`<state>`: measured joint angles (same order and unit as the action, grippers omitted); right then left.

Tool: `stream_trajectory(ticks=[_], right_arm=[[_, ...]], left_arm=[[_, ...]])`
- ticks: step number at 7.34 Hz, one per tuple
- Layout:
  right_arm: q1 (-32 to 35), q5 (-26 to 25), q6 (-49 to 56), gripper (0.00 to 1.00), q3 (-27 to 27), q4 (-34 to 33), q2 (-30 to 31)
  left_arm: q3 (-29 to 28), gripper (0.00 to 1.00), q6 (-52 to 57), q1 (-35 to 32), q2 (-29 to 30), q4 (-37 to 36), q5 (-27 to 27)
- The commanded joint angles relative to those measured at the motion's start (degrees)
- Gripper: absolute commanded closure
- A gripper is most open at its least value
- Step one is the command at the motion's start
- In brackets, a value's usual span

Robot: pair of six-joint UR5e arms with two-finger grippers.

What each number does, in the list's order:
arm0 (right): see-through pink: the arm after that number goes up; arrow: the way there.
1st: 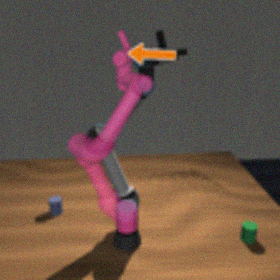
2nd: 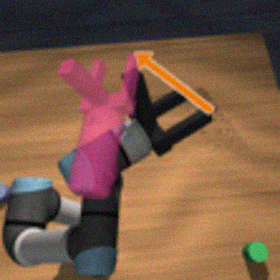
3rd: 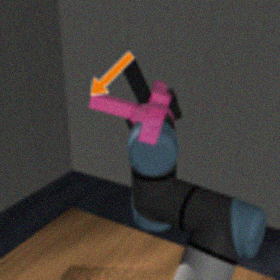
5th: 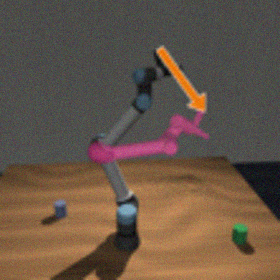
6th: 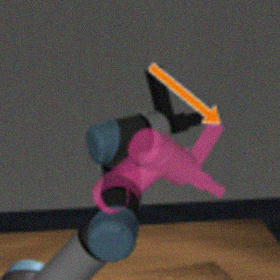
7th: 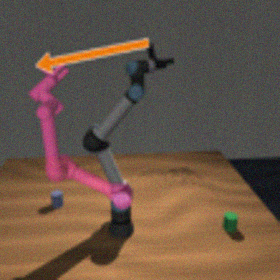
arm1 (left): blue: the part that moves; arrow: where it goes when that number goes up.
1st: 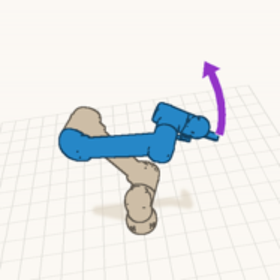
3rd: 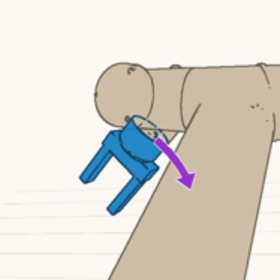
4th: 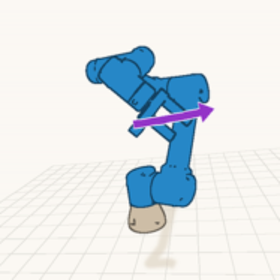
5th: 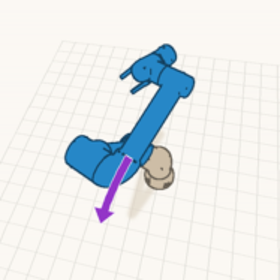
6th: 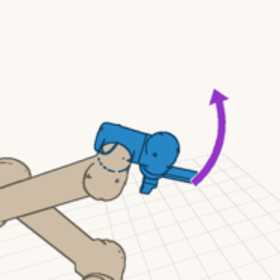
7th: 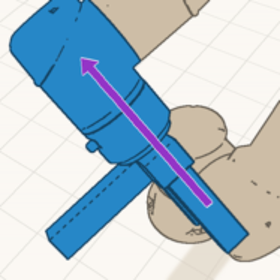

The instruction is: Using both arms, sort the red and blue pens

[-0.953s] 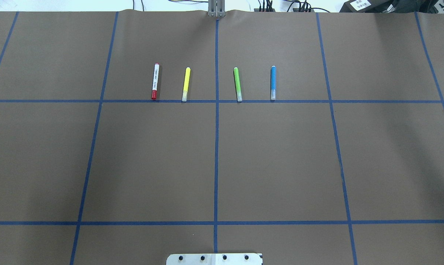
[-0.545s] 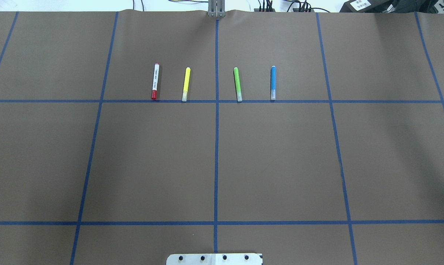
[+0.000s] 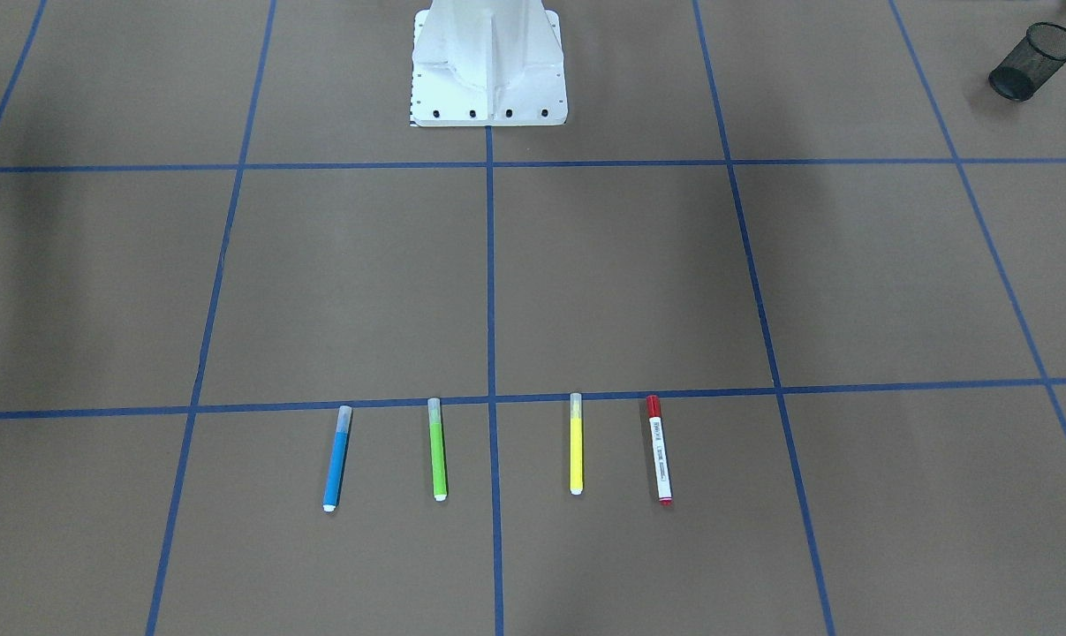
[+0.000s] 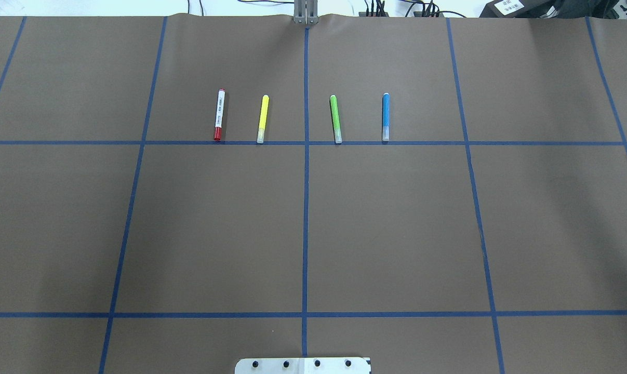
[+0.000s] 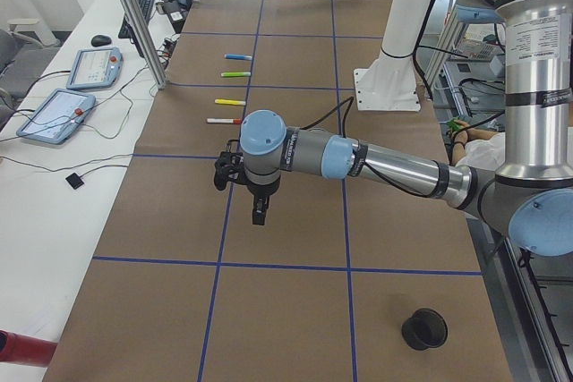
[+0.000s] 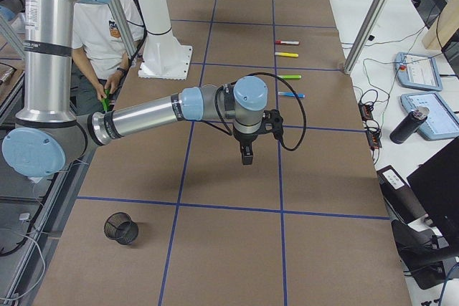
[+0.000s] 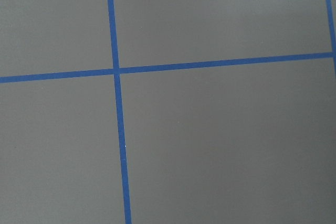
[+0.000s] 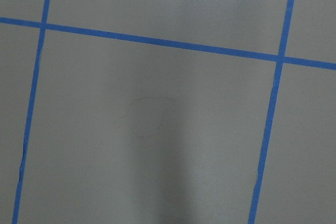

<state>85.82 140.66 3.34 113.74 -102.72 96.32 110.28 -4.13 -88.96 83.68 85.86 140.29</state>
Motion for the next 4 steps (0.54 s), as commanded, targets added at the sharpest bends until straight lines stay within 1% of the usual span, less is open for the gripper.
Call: stream_trajectory(ticks=[1,4], right_arm=[[-0.04,0.31,0.27,0.0,-0.35,0.51,0.27],[-1.61,0.31,-0.52,0.0,-0.97,4.81,0.27]], left_arm=[[-0.41,0.01,-0.26,0.19,0.08,0.98,-0.01],[-0.15,0.01,-0.44,0.19,-0.09,2.03,0.16]])
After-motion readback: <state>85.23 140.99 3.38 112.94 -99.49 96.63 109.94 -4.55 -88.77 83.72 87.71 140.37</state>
